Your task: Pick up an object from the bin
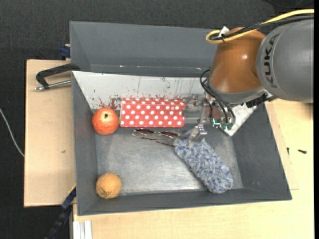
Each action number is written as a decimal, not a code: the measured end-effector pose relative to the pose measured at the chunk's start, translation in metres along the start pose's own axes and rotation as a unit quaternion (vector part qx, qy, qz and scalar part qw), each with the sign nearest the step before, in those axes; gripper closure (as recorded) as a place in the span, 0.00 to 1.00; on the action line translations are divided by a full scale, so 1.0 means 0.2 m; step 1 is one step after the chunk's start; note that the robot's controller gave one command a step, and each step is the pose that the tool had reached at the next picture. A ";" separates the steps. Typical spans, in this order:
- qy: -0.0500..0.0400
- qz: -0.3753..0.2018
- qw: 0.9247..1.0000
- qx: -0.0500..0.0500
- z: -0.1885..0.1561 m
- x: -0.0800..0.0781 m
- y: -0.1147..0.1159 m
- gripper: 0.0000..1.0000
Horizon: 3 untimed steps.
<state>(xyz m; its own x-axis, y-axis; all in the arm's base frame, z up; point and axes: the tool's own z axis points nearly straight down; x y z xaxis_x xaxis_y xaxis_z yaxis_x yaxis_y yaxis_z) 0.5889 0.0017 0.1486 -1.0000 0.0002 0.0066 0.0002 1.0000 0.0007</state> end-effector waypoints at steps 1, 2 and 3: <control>-0.004 0.000 1.000 0.000 -0.02 -0.01 0.00 0.00; -0.009 -0.057 0.998 -0.001 0.36 0.08 0.35 1.00; -0.009 -0.057 0.998 -0.001 0.36 0.08 0.35 1.00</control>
Offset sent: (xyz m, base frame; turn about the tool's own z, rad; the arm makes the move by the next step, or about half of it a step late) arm -0.0200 0.0676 -0.0786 -0.1140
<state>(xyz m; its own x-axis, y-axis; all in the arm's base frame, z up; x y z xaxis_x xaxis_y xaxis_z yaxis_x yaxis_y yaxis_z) 0.5729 0.0714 0.0759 -0.9934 -0.1145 -0.0109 -0.1145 0.9934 0.0025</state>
